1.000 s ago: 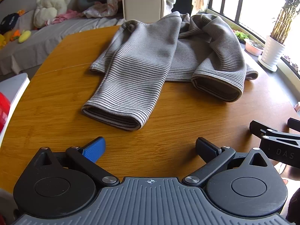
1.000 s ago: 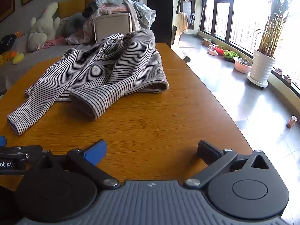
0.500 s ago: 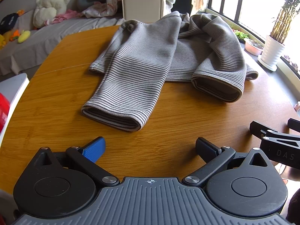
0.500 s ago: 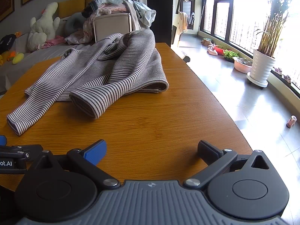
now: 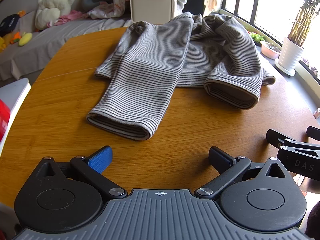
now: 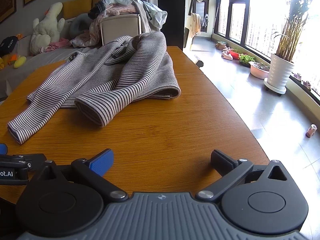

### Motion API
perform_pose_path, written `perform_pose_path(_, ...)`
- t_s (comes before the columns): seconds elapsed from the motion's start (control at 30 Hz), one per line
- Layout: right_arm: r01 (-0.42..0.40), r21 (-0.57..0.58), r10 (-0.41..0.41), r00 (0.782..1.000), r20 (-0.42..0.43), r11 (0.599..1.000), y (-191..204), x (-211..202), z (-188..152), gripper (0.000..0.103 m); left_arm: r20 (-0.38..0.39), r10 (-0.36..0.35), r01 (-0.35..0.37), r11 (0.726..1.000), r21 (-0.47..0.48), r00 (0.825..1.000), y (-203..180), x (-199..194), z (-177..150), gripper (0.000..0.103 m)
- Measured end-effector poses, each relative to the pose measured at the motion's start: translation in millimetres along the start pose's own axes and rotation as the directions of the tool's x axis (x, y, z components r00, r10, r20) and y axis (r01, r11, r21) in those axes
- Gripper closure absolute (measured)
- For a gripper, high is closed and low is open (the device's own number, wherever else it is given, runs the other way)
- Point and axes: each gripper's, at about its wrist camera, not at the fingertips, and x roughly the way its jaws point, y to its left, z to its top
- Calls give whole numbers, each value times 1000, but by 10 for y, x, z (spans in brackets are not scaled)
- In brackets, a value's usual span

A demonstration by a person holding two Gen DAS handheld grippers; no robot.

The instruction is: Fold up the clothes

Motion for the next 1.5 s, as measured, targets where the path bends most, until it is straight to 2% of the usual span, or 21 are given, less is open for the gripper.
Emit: perform_pose_path(1.5, 2, 4, -2, 1000, 3, 1000, 13, -18, -22, 0, 11, 7, -7, 1000, -6, 1000, -5, -6, -16, 0)
